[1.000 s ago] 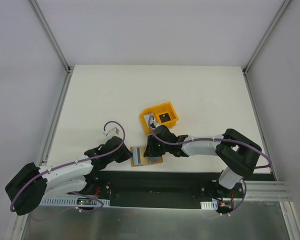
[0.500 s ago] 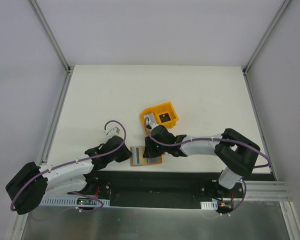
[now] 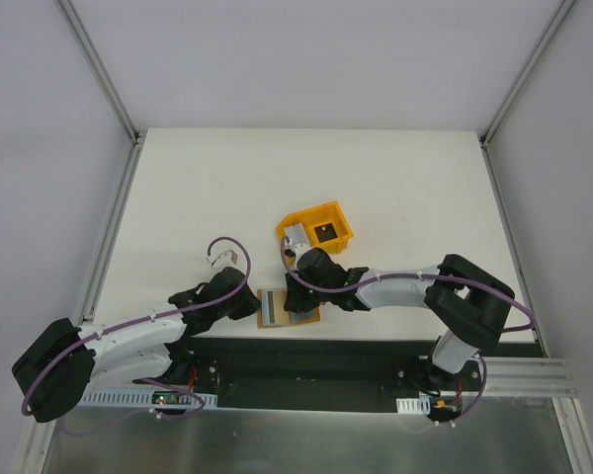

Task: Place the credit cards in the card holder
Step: Insert the credit card into the card holder.

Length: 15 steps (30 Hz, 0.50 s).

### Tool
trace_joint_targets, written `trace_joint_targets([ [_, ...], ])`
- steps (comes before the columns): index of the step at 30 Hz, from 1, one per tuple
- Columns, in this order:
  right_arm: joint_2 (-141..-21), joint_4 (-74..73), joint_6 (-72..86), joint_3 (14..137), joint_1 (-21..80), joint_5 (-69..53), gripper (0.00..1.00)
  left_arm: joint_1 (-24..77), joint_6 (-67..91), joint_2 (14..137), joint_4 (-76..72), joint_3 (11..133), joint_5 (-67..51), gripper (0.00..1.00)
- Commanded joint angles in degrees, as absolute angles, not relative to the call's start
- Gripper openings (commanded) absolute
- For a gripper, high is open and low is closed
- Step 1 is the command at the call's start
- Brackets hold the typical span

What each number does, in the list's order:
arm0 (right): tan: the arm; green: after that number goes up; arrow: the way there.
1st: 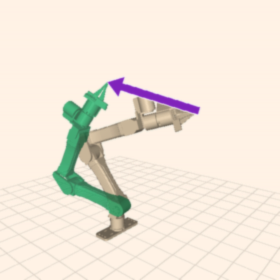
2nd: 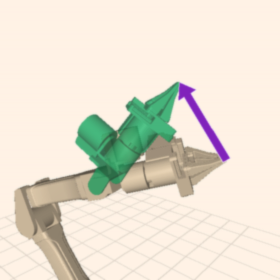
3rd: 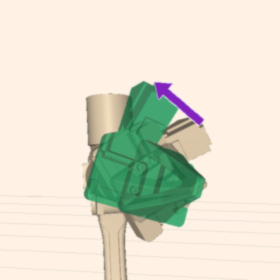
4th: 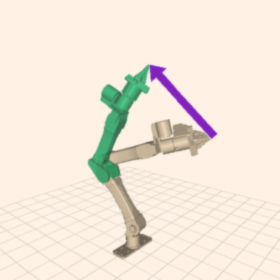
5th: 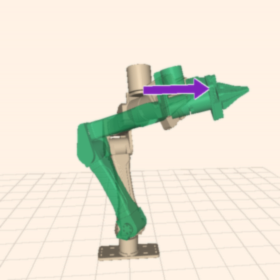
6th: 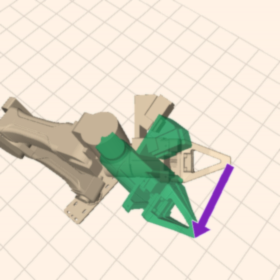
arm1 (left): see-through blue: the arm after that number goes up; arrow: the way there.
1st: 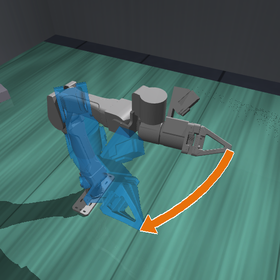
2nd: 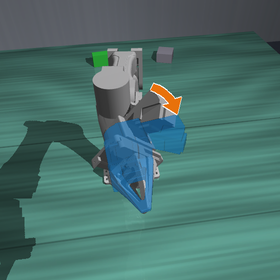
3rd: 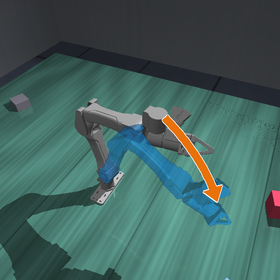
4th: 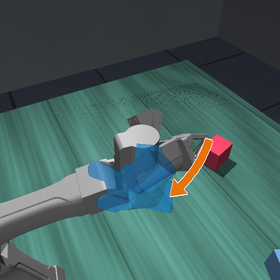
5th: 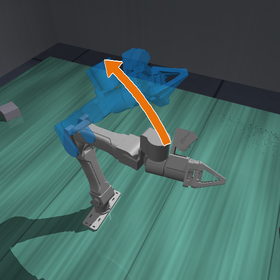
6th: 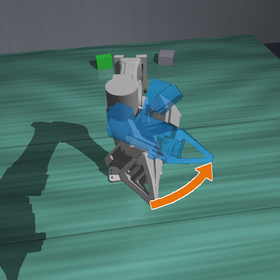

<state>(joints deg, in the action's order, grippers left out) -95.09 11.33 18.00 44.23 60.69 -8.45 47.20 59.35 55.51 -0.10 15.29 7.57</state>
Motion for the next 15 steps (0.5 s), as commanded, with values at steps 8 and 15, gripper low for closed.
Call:
trace_joint_targets([
  [8,-88.3,12.9,19.7,42.7,61.1,-1.0,0.27,47.5,59.5,54.0,0.3,14.9,6.2,0.0],
  [15,-85.0,7.3,23.6,42.4,61.3,4.8,0.32,47.5,59.5,51.2,0.3,14.4,6.2,0.0],
])
